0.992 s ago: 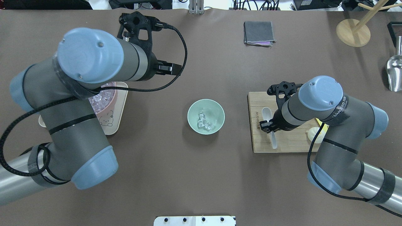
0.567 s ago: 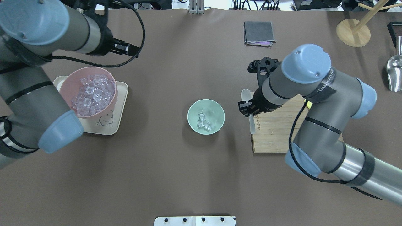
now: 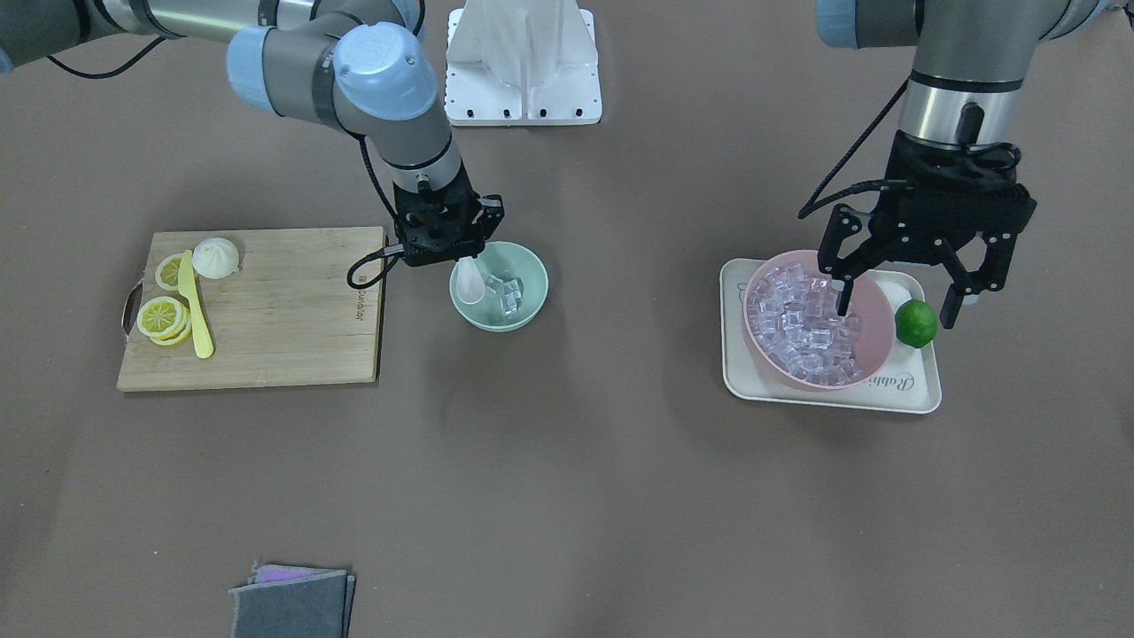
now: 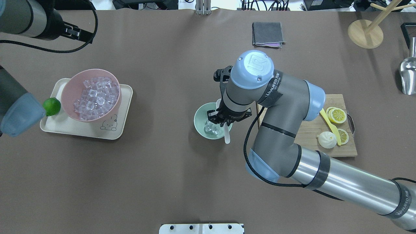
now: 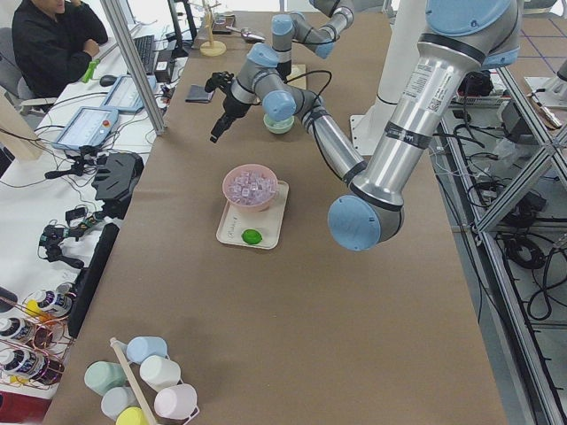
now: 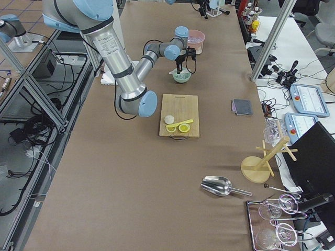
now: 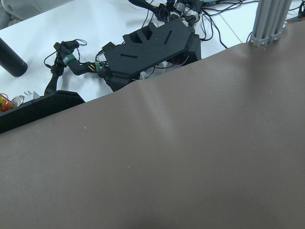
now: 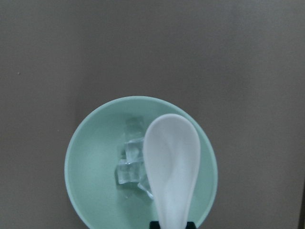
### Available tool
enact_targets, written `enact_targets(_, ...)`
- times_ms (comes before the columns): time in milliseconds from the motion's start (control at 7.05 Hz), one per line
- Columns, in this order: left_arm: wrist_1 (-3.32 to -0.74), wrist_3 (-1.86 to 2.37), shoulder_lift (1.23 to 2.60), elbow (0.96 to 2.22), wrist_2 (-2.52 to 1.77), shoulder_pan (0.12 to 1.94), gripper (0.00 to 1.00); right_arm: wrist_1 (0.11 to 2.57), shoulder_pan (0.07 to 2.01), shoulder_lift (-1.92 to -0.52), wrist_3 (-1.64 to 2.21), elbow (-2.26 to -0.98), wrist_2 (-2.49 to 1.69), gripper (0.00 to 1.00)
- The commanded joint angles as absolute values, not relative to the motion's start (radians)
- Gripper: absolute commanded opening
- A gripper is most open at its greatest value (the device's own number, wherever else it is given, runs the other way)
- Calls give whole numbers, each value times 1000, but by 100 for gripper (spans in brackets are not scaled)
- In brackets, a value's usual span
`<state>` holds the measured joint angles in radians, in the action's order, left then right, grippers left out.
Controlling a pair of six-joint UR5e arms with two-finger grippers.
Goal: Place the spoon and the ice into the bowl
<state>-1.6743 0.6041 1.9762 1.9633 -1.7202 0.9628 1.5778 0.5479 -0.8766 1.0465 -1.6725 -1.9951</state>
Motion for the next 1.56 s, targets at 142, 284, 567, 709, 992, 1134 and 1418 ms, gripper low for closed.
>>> enact_targets(142, -1713, 600, 1962, 1935, -1718, 974, 98, 1578, 525, -818, 1052, -1609, -1987, 99)
enact_targets(284, -1732, 600, 1960, 1921, -1718, 974, 98, 1582, 543, -805, 1051, -1618, -1991, 100)
enact_targets(567, -1803, 600, 1915, 1898, -1715, 974, 98, 1650, 604, -799, 1034, -1682, -2011, 100)
enact_targets(709, -1851, 600, 1889, 1887, -1710, 974, 98, 1704, 709, -810, 976, -1745, -2108, 100)
enact_targets(992, -1833, 603, 1873, 1840, -1718, 976, 98, 1735, 1003, -1011, 613, -1831, -2300, 100)
enact_targets(1134, -1788, 601, 1835, 1832, -1723, 988, 98, 1730, 1108, -1122, 396, -1829, -2331, 100)
enact_targets(1418, -1756, 465, 1751, 1833, -2043, 1198, 98, 1695, 1208, -1297, 214, -1825, -2323, 100)
